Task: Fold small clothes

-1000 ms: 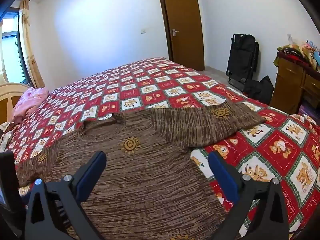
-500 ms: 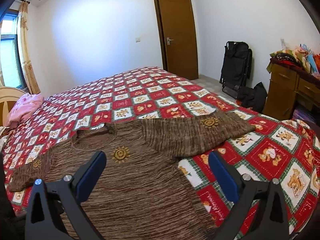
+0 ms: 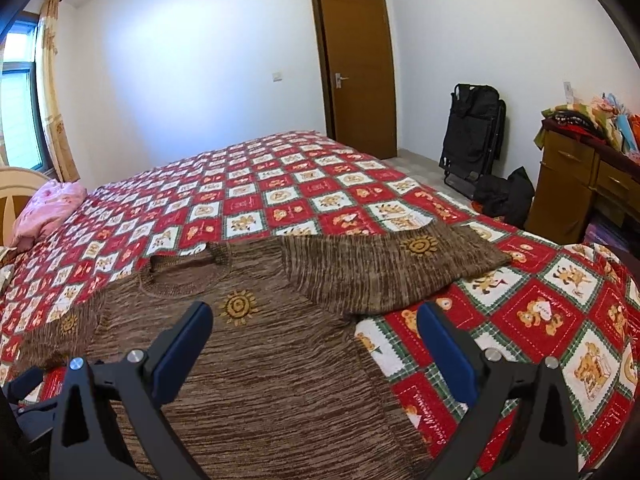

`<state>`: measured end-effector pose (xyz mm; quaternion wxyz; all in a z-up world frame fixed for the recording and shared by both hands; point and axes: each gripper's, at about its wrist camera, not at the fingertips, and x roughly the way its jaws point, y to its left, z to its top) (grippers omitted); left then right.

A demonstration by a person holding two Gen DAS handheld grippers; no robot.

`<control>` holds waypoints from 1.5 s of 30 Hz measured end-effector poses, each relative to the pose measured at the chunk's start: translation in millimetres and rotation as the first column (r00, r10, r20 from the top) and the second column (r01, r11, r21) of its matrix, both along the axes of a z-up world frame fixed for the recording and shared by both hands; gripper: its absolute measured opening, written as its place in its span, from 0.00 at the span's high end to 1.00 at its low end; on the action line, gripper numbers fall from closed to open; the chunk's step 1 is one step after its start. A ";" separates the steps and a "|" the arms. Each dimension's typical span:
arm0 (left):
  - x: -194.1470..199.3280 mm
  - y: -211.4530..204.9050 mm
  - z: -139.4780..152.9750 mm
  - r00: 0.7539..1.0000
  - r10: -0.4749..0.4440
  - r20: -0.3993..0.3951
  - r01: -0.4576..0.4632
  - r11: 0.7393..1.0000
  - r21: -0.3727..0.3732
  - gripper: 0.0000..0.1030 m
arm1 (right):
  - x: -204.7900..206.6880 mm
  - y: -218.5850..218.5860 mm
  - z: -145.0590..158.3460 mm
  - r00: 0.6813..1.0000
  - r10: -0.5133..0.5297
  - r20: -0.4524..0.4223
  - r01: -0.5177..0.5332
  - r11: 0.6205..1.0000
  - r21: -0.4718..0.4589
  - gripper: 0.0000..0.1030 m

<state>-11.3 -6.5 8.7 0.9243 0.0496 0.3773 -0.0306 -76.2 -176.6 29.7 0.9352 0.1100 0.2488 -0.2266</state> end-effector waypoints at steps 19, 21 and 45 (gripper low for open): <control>1.0 3.0 -4.0 1.000 0.008 0.010 -0.008 0.999 0.035 0.01 | 4.3 2.7 -4.6 0.999 0.010 -0.033 -0.009 1.000 0.014 0.00; 1.2 3.2 -5.0 1.000 0.003 0.005 -0.003 1.000 0.031 0.01 | 7.4 2.6 -6.9 0.999 0.014 -0.052 -0.013 1.000 0.016 0.00; 3.7 1.7 -11.7 1.000 -0.009 -0.024 0.010 0.999 0.043 0.01 | 11.7 -19.4 -13.5 0.992 -0.027 -0.122 0.032 0.999 0.040 0.00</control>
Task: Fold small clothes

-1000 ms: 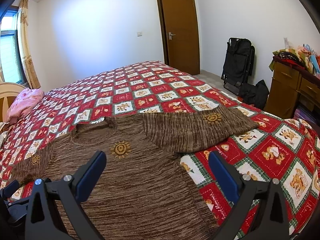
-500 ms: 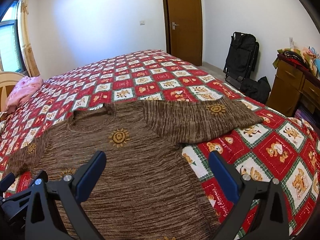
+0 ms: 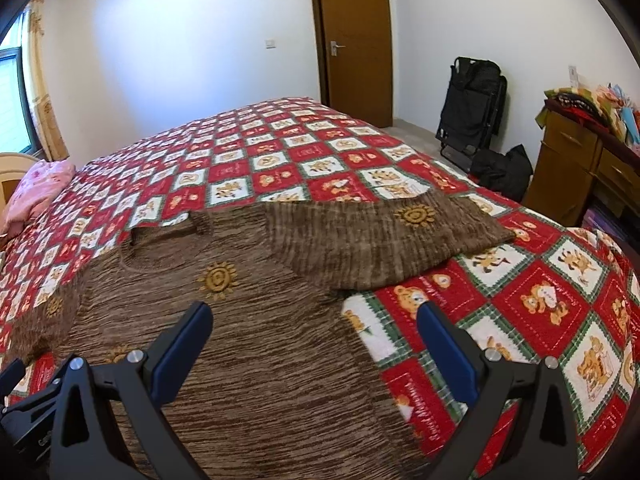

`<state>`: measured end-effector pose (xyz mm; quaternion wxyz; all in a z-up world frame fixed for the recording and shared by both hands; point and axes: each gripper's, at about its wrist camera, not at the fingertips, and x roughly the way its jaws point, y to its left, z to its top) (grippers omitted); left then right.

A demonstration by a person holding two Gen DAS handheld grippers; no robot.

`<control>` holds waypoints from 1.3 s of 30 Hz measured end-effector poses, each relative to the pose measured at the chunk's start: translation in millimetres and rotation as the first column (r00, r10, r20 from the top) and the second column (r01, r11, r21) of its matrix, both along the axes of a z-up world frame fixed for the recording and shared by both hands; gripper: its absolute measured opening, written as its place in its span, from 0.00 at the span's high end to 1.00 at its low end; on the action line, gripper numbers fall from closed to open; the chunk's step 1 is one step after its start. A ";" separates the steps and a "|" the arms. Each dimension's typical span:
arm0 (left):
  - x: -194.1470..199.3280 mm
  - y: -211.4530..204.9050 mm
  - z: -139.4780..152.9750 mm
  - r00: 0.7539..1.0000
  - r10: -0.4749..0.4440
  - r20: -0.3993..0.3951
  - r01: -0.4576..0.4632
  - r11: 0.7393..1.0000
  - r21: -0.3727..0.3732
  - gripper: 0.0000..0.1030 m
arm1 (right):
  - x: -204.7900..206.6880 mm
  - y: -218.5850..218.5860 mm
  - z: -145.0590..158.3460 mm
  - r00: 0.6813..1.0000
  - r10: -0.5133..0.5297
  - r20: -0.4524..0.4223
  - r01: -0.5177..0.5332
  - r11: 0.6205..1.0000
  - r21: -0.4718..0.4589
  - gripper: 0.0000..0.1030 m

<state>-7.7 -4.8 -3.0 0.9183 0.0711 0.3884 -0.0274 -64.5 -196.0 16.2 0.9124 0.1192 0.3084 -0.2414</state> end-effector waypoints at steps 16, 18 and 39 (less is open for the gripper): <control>3.9 -3.8 -6.6 1.000 -0.009 -0.020 0.009 1.000 0.003 0.01 | 3.7 -8.5 -7.1 0.999 -0.015 -0.040 0.015 1.000 0.000 0.00; 4.1 -4.5 -7.6 1.000 -0.011 -0.021 0.011 1.000 0.004 0.01 | 4.4 -8.2 -8.2 0.999 -0.014 -0.042 0.014 1.000 0.004 0.00; 14.0 7.5 -10.8 0.999 -0.018 -0.039 0.015 0.997 -0.073 0.01 | -8.2 -136.6 -2.5 0.992 -0.128 0.001 0.124 0.967 0.223 0.33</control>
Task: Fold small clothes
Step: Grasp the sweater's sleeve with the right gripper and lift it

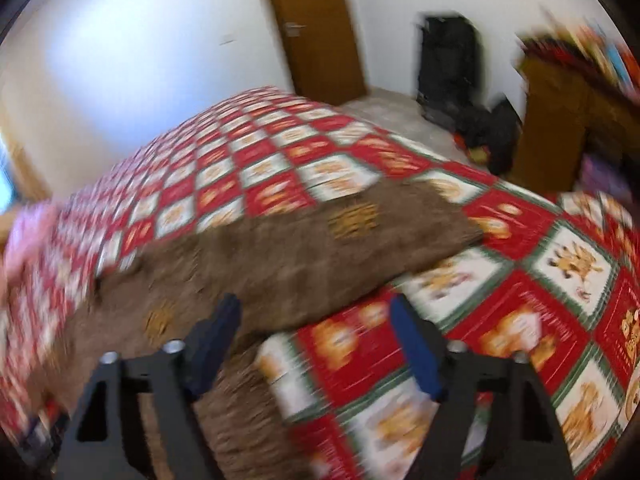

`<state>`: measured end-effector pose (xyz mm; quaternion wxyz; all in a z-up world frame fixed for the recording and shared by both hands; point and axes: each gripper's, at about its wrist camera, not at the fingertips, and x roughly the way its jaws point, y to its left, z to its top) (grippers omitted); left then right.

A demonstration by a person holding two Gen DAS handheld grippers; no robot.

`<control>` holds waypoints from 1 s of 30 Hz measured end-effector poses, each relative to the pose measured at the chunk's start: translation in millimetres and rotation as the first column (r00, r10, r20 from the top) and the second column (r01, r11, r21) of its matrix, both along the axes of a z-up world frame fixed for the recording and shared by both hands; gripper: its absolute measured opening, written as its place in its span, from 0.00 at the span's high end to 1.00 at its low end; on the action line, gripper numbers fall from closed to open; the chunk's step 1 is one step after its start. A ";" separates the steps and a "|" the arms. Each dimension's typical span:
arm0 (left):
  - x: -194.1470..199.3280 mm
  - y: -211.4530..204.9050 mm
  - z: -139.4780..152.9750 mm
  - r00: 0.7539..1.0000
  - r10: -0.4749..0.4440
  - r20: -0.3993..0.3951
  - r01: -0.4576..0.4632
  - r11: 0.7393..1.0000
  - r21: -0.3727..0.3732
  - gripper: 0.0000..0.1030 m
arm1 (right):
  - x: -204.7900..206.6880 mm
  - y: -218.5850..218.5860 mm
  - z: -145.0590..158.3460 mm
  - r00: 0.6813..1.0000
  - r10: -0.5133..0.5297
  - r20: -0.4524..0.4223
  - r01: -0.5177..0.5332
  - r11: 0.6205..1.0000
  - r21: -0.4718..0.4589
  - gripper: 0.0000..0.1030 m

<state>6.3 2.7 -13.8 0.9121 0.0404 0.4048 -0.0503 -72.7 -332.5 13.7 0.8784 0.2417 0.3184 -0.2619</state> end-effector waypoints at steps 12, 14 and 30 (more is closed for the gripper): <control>7.6 3.0 0.3 1.000 -0.003 -0.014 0.003 1.000 -0.022 0.01 | 23.6 -133.5 -41.1 0.979 -0.122 -0.164 0.149 0.976 0.160 0.35; 8.4 3.5 -0.1 1.000 -0.002 -0.016 0.001 1.000 -0.016 0.01 | 34.3 -126.1 -40.8 0.971 -0.113 -0.212 0.132 0.988 0.076 0.40; 20.0 27.4 3.7 0.999 0.050 -0.012 -0.051 0.997 -0.053 0.01 | 45.2 -90.0 9.2 0.989 0.034 -0.144 -0.037 0.999 -0.016 0.89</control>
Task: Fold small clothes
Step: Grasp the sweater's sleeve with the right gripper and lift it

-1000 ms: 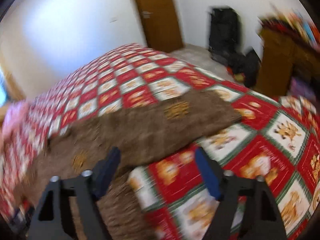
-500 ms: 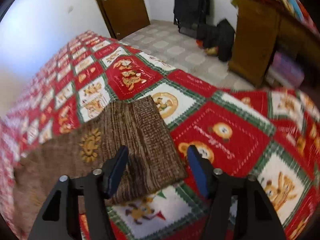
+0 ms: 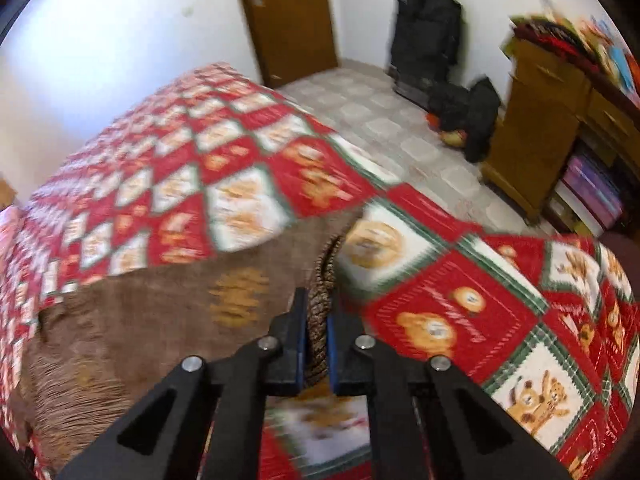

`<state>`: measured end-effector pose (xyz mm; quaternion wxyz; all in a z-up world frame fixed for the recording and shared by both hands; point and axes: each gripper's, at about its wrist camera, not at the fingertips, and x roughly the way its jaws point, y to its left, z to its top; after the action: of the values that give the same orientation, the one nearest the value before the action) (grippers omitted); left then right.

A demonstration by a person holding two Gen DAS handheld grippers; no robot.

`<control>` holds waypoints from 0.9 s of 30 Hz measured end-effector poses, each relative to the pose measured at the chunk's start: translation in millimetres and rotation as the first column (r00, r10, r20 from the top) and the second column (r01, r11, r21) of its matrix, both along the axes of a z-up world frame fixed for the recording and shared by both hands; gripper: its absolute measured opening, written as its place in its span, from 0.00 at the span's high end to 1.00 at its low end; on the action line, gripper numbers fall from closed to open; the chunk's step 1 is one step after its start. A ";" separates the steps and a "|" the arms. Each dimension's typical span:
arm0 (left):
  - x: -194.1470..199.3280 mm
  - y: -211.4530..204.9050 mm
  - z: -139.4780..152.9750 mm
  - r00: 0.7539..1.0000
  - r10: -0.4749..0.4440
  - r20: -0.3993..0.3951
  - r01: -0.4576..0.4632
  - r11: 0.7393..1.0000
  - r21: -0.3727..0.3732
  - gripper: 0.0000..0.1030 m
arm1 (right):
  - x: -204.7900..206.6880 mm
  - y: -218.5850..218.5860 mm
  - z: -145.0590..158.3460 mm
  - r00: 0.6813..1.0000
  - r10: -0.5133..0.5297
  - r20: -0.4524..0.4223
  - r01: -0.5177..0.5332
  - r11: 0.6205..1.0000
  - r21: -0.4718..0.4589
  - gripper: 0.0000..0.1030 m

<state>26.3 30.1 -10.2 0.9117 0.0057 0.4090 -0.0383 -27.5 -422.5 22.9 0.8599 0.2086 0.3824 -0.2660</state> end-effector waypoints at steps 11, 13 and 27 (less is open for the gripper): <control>3.8 30.7 3.7 0.997 0.072 0.005 -0.072 0.997 -0.017 0.01 | 101.8 221.0 15.8 0.868 0.490 0.074 -0.484 0.871 -0.086 0.90; 3.3 38.3 3.2 0.997 0.082 0.006 -0.082 0.997 -0.014 0.01 | 115.0 259.3 -8.8 0.835 0.548 0.043 -0.543 0.835 -0.090 0.91; 15.0 59.2 -11.4 0.992 0.125 -0.017 -0.125 0.992 -0.011 0.01 | 104.9 249.9 -54.5 0.862 0.486 0.146 -0.489 0.872 -0.021 0.08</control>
<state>41.3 89.3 -21.5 0.9090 -0.0259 0.4158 0.0165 77.5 -172.6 -31.6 0.9231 0.1314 0.3608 -0.0207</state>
